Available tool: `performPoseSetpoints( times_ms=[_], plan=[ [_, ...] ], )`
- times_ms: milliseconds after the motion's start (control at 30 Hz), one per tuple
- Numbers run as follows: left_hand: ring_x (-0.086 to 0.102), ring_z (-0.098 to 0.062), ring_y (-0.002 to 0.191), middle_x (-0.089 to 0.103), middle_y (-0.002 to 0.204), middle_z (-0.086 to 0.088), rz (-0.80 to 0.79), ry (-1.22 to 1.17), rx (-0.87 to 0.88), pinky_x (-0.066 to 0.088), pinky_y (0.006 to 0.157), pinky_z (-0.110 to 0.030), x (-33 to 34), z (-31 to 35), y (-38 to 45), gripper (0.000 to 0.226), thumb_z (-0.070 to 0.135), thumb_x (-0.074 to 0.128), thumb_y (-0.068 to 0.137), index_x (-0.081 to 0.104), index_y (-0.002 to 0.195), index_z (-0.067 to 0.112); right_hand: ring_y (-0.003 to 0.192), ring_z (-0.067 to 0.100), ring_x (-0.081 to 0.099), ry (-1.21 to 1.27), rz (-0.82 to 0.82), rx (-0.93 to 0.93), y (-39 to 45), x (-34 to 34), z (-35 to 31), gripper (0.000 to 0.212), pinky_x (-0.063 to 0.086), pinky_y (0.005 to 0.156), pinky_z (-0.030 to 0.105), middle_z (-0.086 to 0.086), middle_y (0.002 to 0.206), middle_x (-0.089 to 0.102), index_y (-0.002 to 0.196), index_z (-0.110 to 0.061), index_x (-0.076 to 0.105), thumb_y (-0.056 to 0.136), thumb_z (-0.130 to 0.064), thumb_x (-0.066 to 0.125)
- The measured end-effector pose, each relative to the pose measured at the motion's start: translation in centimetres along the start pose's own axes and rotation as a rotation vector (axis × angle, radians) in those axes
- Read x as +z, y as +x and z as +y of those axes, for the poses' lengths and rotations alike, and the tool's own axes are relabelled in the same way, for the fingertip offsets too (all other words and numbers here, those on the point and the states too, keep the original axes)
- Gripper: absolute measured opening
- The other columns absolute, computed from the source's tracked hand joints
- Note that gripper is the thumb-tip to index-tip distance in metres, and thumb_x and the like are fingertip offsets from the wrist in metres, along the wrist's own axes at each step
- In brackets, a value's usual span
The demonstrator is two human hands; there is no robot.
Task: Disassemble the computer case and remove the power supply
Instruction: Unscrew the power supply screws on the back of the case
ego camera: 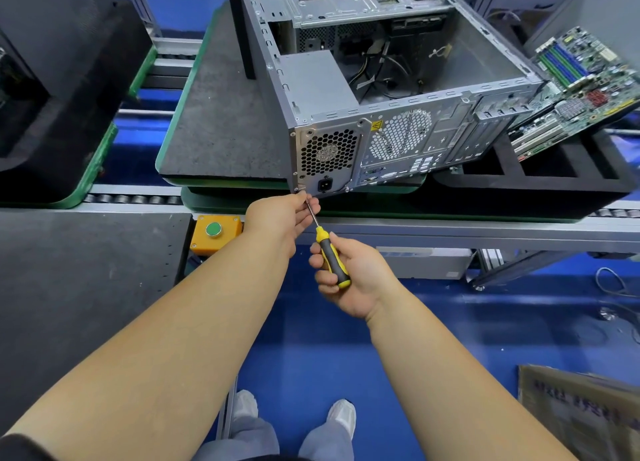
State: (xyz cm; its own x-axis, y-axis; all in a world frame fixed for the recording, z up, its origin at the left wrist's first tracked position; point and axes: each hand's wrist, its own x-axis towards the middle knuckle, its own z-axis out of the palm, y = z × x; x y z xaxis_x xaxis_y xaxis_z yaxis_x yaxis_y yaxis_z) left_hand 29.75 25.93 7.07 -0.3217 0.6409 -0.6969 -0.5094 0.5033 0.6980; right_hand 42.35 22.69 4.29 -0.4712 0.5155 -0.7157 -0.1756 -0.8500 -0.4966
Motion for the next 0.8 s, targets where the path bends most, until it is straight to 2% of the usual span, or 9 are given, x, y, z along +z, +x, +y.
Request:
performPoseSetpoints(
  times_ms=[133,267,400,500,600,667,733,800],
  plan=[
    [0.065,-0.015,0.097,0.067,0.093,-0.004,0.007,0.025,-0.014,0.051,0.082,-0.023,0.0,0.1,0.0,0.019,0.015,0.049,0.1,0.061,0.086,0.009,0.041,0.011,0.04,-0.028,0.1,-0.073,0.3,0.4,0.4,0.037,0.031,0.039,0.02,0.003,0.062,0.059,0.087,-0.007,0.066,0.102,-0.034,0.046],
    [0.063,-0.02,0.111,0.068,0.112,-0.009,-0.006,0.032,-0.025,0.049,0.088,-0.025,-0.1,0.2,0.0,0.021,0.016,0.049,0.1,0.064,0.108,0.003,0.042,0.011,0.045,-0.307,0.249,-0.202,0.3,0.7,0.5,0.032,0.036,0.043,0.022,-0.001,0.06,0.065,0.085,-0.011,0.067,0.099,-0.036,0.053],
    [0.062,-0.02,0.113,0.069,0.099,-0.006,-0.016,0.041,-0.033,0.048,0.088,-0.025,-0.1,0.4,-0.2,0.018,0.016,0.049,0.1,0.063,0.098,0.005,0.043,0.009,0.049,-0.569,0.36,-0.376,0.4,0.9,0.8,0.024,0.042,0.047,0.024,-0.005,0.062,0.067,0.085,-0.017,0.06,0.094,-0.039,0.06],
    [0.063,-0.02,0.112,0.068,0.098,-0.005,-0.018,0.053,-0.033,0.048,0.09,-0.025,-0.1,0.3,0.0,0.019,0.016,0.049,0.101,0.063,0.105,0.004,0.052,0.01,0.052,-0.673,0.45,-0.414,0.5,0.9,0.7,0.024,0.045,0.053,0.029,-0.005,0.064,0.066,0.081,-0.021,0.055,0.09,-0.041,0.063],
    [0.066,-0.016,0.099,0.067,0.089,-0.002,-0.016,0.067,-0.014,0.052,0.081,-0.022,-0.2,0.1,0.3,0.02,0.017,0.052,0.099,0.062,0.112,0.005,0.057,0.014,0.05,-0.843,0.536,-0.495,0.5,1.0,0.7,0.029,0.042,0.052,0.03,-0.002,0.066,0.062,0.076,-0.023,0.046,0.089,-0.043,0.063],
    [0.067,-0.01,0.082,0.068,0.084,0.0,-0.014,0.078,0.006,0.053,0.072,-0.018,-0.4,-0.1,0.6,0.014,0.019,0.057,0.097,0.063,0.103,0.008,0.056,0.014,0.048,-1.04,0.626,-0.579,0.6,1.0,0.9,0.031,0.035,0.049,0.029,-0.005,0.065,0.056,0.075,-0.025,0.04,0.09,-0.043,0.06],
    [0.066,-0.006,0.072,0.068,0.08,0.001,-0.013,0.074,0.018,0.053,0.064,-0.015,-0.5,-0.3,0.8,0.01,0.02,0.059,0.096,0.063,0.092,0.012,0.057,0.012,0.048,-1.174,0.675,-0.636,0.6,1.1,1.2,0.03,0.031,0.047,0.029,-0.007,0.066,0.054,0.077,-0.026,0.037,0.091,-0.042,0.059],
    [0.064,-0.006,0.069,0.067,0.077,0.002,-0.012,0.069,0.02,0.052,0.059,-0.013,-0.4,-0.3,0.9,0.013,0.021,0.059,0.096,0.062,0.086,0.013,0.058,0.013,0.048,-1.12,0.624,-0.588,0.7,1.2,1.0,0.027,0.032,0.049,0.029,-0.007,0.068,0.055,0.079,-0.026,0.04,0.091,-0.042,0.059]
  ],
)
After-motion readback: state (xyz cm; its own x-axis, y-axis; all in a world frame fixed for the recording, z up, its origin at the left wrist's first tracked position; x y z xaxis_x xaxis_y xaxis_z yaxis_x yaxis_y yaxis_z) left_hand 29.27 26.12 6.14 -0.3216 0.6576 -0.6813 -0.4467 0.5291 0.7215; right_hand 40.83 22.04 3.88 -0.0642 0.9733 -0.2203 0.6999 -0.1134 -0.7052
